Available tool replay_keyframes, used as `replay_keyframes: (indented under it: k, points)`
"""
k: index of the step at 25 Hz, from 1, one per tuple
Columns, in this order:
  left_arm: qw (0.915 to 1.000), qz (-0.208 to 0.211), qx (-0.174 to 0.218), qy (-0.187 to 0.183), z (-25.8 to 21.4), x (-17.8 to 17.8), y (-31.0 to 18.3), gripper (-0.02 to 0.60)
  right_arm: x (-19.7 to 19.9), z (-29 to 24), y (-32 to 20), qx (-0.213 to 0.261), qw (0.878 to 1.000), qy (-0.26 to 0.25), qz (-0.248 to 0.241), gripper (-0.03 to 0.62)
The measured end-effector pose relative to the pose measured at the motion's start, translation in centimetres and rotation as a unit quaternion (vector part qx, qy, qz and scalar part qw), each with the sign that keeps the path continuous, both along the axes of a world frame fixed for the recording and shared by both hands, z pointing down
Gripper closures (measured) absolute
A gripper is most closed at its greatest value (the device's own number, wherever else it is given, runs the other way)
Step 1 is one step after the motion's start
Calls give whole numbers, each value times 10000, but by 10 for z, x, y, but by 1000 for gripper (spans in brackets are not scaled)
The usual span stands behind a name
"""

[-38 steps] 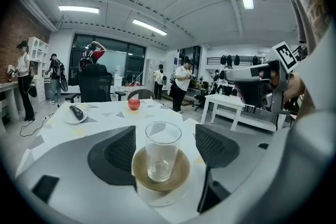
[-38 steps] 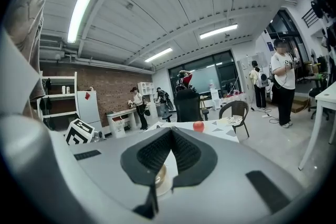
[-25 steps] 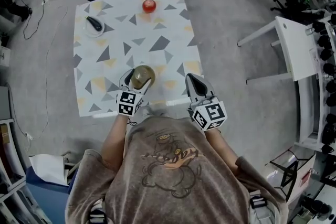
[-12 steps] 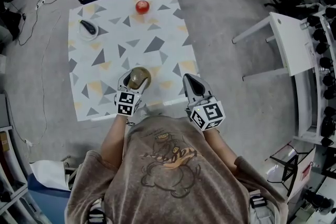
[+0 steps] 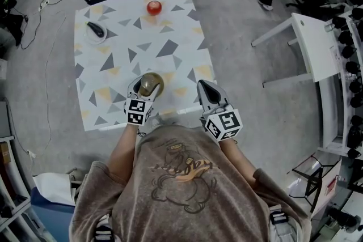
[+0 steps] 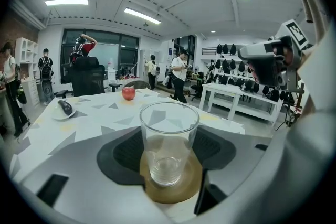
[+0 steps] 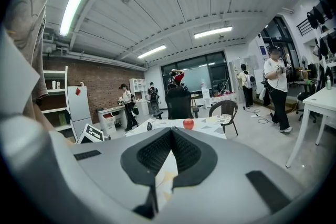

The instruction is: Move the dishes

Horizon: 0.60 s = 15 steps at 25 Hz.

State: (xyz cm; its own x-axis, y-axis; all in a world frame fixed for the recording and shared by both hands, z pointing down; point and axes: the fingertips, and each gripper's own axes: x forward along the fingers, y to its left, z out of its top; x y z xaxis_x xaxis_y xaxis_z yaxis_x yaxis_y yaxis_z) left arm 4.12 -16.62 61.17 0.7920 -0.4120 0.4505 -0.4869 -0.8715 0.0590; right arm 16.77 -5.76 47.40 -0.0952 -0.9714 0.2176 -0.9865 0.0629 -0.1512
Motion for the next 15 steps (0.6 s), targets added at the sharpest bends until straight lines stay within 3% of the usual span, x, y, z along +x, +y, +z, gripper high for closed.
replay_keyframes:
  k: [15]
  points:
    - [9977, -93, 535, 417, -75, 1, -19, 295, -12, 3, -17, 63, 9996, -52, -267, 599]
